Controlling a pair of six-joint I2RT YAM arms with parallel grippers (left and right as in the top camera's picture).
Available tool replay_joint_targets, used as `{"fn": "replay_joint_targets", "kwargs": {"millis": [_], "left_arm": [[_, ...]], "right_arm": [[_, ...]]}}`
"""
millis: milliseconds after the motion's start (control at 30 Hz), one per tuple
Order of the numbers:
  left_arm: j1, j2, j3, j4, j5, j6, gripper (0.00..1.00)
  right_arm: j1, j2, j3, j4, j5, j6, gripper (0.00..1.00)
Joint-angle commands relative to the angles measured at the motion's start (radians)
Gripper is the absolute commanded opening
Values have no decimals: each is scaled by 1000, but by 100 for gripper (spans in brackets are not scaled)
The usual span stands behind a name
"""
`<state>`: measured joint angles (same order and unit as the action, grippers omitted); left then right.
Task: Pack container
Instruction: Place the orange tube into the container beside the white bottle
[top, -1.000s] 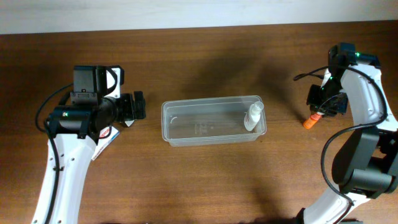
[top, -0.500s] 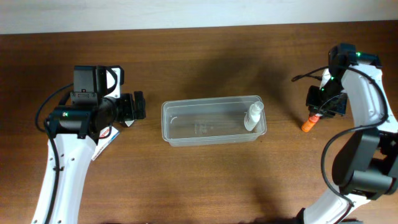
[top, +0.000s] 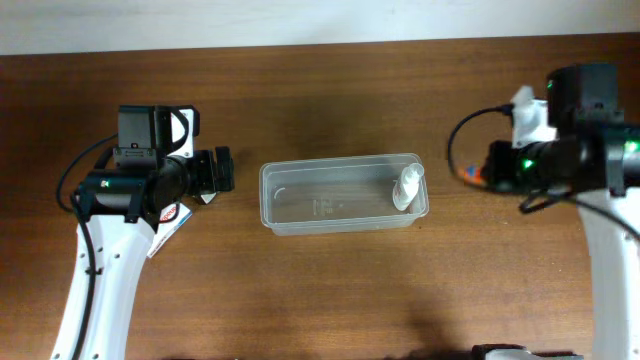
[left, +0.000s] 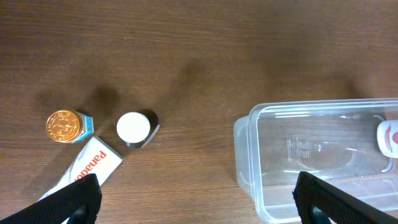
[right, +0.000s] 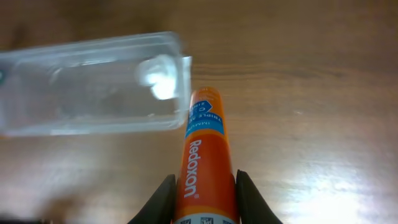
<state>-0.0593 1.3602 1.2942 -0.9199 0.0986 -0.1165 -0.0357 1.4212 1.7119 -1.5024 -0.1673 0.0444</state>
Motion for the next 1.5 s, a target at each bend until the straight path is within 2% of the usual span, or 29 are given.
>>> {"fn": "replay_joint_targets", "kwargs": {"millis": [0, 433, 700, 933, 1467], "left_arm": [[5, 2, 21, 2, 11, 13, 99], [5, 2, 21, 2, 11, 13, 100], [5, 2, 21, 2, 11, 13, 99], [5, 2, 21, 2, 10, 13, 99], [5, 2, 21, 3, 10, 13, 99]], "right_arm": [[94, 5, 4, -5, -3, -10, 20], [256, 149, -18, 0, 21, -3, 19], [278, 231, -21, -2, 27, -3, 19], [278, 271, -27, 5, 118, 16, 19], [278, 283, -282, 245, 119, 16, 19]]}}
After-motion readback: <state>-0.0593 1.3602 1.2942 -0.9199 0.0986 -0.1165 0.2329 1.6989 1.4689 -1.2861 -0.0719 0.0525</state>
